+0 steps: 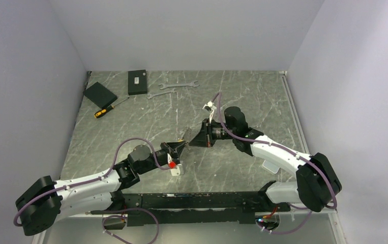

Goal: Put the keys on the keyring

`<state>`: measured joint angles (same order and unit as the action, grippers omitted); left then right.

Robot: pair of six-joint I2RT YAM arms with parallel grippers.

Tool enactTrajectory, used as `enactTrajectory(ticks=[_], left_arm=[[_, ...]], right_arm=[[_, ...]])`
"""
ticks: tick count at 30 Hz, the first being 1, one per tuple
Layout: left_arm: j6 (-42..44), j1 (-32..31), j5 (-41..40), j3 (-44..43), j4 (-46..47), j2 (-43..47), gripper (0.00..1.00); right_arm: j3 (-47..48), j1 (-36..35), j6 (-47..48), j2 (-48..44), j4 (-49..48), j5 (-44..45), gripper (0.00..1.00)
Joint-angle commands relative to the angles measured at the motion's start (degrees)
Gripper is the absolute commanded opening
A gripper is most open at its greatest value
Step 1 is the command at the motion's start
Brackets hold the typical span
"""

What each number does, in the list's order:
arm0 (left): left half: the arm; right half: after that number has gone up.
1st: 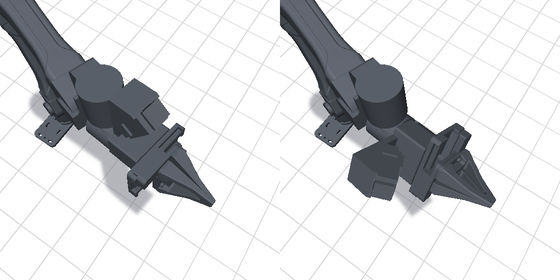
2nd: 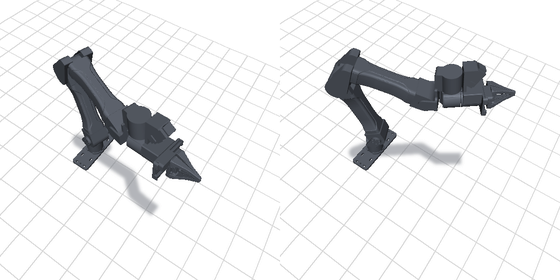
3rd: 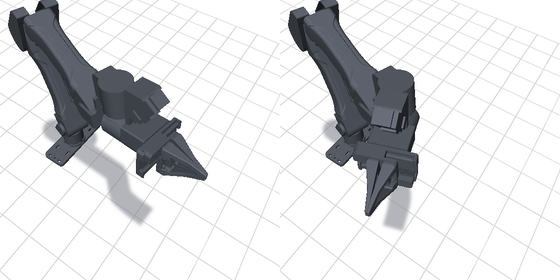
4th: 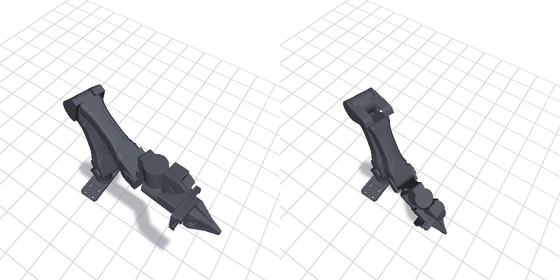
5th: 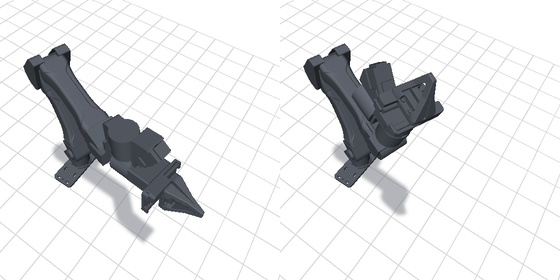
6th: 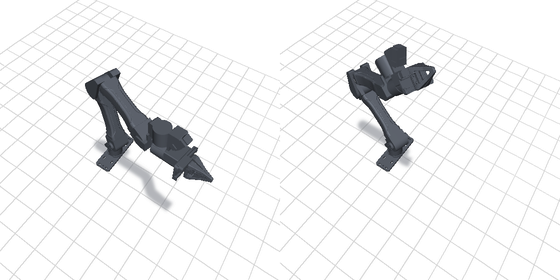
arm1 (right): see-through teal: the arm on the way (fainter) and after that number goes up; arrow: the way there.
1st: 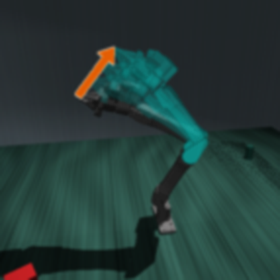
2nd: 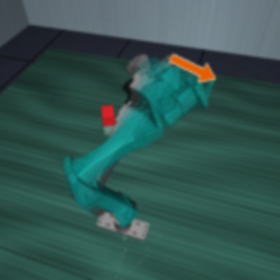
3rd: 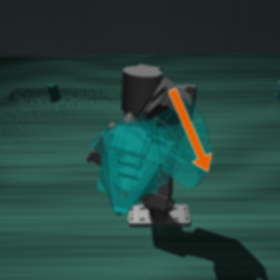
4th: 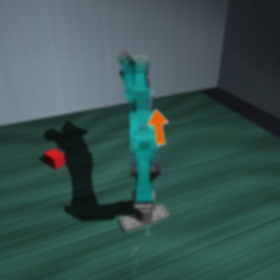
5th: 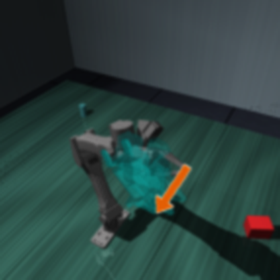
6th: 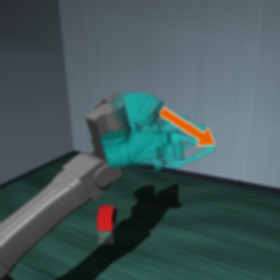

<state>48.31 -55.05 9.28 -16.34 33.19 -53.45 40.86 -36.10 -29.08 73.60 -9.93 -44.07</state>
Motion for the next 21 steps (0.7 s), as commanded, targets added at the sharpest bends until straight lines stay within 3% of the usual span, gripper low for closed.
enactTrajectory(ticks=[1, 6, 21], left_arm=[[-1.02, -0.68, 2.76, -0.89, 9.41, 0.68, 0.00], [-1.28, -0.73, 2.74, -0.80, 9.68, 0.43, 0.00], [-1.83, -0.68, 2.94, -0.02, 9.53, 0.01, 0.00]], right_arm=[[1.62, -0.99, 1.23, -1.38, -1.10, -0.83, 0.09], [2.36, -0.99, 3.47, -2.53, 2.66, 1.18, 0.21], [3.96, -1.26, 3.24, -1.39, 1.38, 0.11, 0.24]])
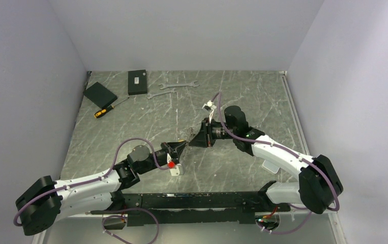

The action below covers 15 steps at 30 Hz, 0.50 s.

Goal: Put the keys on the keyring

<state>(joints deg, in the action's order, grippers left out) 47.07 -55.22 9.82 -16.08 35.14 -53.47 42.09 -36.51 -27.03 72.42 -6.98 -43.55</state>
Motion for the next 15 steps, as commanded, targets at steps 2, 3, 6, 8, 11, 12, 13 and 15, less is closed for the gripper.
enactTrajectory(ticks=[2, 3, 6, 8, 11, 12, 13, 15], left_arm=[[-0.69, -0.50, 2.46, -0.27, 8.13, -0.49, 0.00], [-0.74, -0.50, 2.52, -0.20, 8.39, -0.68, 0.00], [-0.88, -0.52, 2.74, -0.17, 8.70, -1.31, 0.00], [-0.92, -0.50, 2.77, -0.09, 8.74, -1.58, 0.00], [-0.92, -0.50, 2.83, -0.07, 8.74, -1.81, 0.00], [-0.97, -0.50, 2.83, -0.09, 8.66, -1.81, 0.00], [-1.01, -0.50, 2.83, -0.05, 8.64, -1.81, 0.00], [-1.06, -0.50, 2.74, 0.06, 8.44, -1.73, 0.00]], right_arm=[[2.86, -0.93, 1.19, -0.06, -1.78, -0.88, 0.24], [2.94, -0.99, 1.19, 0.05, -1.87, -1.05, 0.24], [3.37, -1.18, 1.64, 0.34, -1.52, -1.40, 0.23], [3.57, -1.33, 1.95, 0.60, -1.30, -1.43, 0.23], [4.40, -1.54, 3.03, 0.86, 0.26, -0.40, 0.31], [4.60, -1.54, 3.54, 0.83, 0.92, 0.03, 0.34], [4.77, -1.54, 3.90, 0.77, 1.56, 0.54, 0.37], [5.14, -1.62, 4.90, 0.47, 2.71, 1.76, 0.39]])
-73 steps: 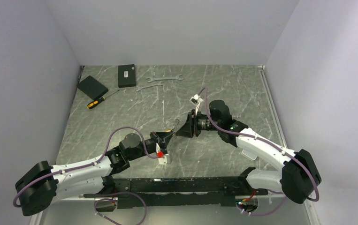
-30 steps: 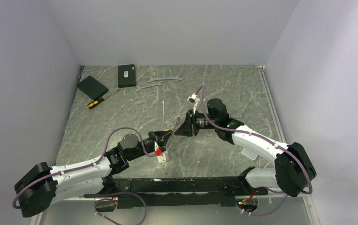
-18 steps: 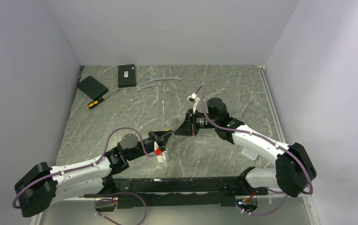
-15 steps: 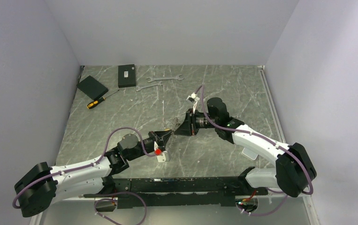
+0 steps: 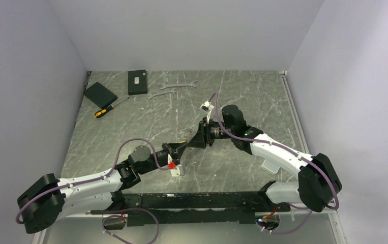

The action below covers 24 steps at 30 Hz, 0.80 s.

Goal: Put the keys on the keyring

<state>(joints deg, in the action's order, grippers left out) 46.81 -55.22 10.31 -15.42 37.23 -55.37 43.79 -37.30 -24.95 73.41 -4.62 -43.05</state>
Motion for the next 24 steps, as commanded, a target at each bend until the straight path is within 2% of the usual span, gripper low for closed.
enactTrajectory(ticks=[1, 10, 16, 22, 24], left_arm=[[-0.83, -0.50, 2.14, -0.53, 6.24, 0.18, 0.00], [-1.33, -0.50, 1.30, 0.15, 6.71, -0.44, 0.00], [-1.45, -0.50, 0.65, 0.34, 6.65, -0.79, 0.00], [-1.83, -0.50, 0.13, 0.46, 6.71, -1.42, 0.00], [-1.98, -0.50, -0.20, 0.16, 6.24, -1.72, 0.00]], right_arm=[[3.55, -0.80, 3.14, -0.62, 0.62, 1.44, 0.40], [4.48, -1.05, 4.19, 0.28, 2.17, 1.32, 0.36], [5.75, -1.87, 6.56, -0.94, 7.06, 6.97, 0.35], [6.79, -2.57, 7.28, -1.04, 9.08, 9.25, 0.18], [7.13, -2.92, 7.74, -0.73, 9.74, 9.64, 0.07]])
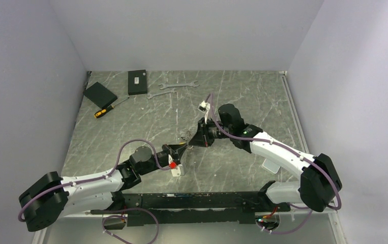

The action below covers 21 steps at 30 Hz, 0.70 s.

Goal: Put the keys on the keyring

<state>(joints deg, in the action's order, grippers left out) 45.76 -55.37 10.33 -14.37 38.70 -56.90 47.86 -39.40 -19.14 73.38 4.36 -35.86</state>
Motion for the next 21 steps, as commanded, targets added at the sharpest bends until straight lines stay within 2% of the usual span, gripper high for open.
enactTrajectory(ticks=[1, 3, 9, 11, 12, 14, 16, 18, 21], left_arm=[[-0.93, -0.35, -0.30, -0.93, 4.79, -0.30, 0.00], [-1.21, -0.35, -0.62, -0.80, 5.26, -0.40, 0.00], [-1.58, -0.35, -1.21, -0.83, 4.35, 0.09, 0.01], [-1.82, -0.35, -1.38, -0.87, 3.52, 0.52, 0.10], [-2.08, -0.35, -1.24, -0.99, 2.57, 0.87, 0.18], [-2.63, -0.39, -0.37, -1.50, -0.71, 1.99, 0.28], [-3.29, -0.54, 0.45, -2.38, -6.18, 4.16, 0.33], [-5.19, -0.69, 0.46, -2.09, -7.33, 6.73, 0.37], [-7.42, -0.70, 0.04, -1.90, -8.38, 9.72, 0.38]], right_arm=[[3.16, -0.93, 2.05, -0.66, 0.84, 2.46, 0.04], [3.29, -1.11, 2.08, -0.25, 0.96, 2.30, 0.00], [3.78, -1.72, 1.82, 1.13, 0.78, 1.37, 0.00], [3.97, -1.97, 1.89, 1.27, 0.71, 1.27, 0.00], [4.12, -2.04, 1.91, 1.26, 0.61, 1.41, 0.00], [4.40, -2.25, 2.12, 0.94, 0.63, 1.78, 0.00], [4.76, -2.35, 2.36, 0.43, 0.49, 2.42, 0.00], [5.23, -2.35, 2.73, 0.11, 0.33, 2.90, 0.00], [6.09, -2.39, 2.96, 0.22, 0.04, 3.03, 0.00]])
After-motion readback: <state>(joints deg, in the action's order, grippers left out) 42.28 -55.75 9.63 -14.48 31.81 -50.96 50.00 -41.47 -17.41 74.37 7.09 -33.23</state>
